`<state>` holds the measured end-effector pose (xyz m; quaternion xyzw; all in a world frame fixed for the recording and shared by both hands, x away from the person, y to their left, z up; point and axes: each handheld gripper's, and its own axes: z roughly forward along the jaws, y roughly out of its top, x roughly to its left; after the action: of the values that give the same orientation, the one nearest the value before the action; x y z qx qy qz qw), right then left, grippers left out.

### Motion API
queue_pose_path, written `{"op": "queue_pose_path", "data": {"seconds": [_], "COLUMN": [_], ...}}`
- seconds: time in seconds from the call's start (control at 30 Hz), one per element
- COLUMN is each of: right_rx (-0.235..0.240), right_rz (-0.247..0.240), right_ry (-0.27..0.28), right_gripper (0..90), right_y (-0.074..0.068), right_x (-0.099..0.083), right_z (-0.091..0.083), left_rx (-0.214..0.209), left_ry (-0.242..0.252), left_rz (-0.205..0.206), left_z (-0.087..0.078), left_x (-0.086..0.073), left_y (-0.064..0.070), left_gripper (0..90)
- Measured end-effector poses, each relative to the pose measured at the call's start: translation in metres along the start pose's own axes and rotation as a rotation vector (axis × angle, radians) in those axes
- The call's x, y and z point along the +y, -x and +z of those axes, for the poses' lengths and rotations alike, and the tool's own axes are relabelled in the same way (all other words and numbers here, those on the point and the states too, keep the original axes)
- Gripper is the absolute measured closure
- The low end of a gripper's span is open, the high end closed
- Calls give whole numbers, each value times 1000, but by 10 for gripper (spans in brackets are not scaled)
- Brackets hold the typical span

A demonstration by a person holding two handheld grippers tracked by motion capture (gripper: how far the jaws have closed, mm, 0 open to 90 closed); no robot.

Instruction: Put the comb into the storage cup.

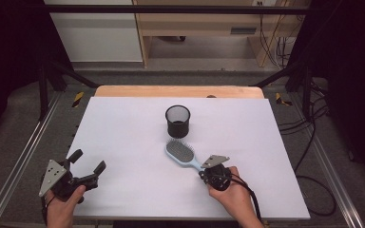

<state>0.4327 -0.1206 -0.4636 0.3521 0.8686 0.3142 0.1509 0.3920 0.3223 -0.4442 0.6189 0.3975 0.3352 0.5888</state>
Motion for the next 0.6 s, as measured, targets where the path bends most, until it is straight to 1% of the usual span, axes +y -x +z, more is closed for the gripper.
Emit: {"op": "queue_pose_path", "data": {"seconds": [0.17,0.33,0.47,0.53,0.6], "right_rx": [-5,-10,-5,10,23], "right_rz": [6,4,0,2,-10], "right_ry": [2,1,7,17,29], "right_gripper": [900,900,900,900,900], "right_y": [10,15,14,13,11], "right_x": [0,0,1,1,3], "right_z": [0,2,2,1,-1], "left_rx": [-1,1,1,1,1], "left_ry": [-1,-2,-2,-3,-3], "left_rz": [1,3,3,3,3], "left_z": [0,0,0,0,0], "left_x": [0,0,0,0,0], "left_y": [0,0,0,0,0], "left_gripper": [27,27,27,28,28]}}
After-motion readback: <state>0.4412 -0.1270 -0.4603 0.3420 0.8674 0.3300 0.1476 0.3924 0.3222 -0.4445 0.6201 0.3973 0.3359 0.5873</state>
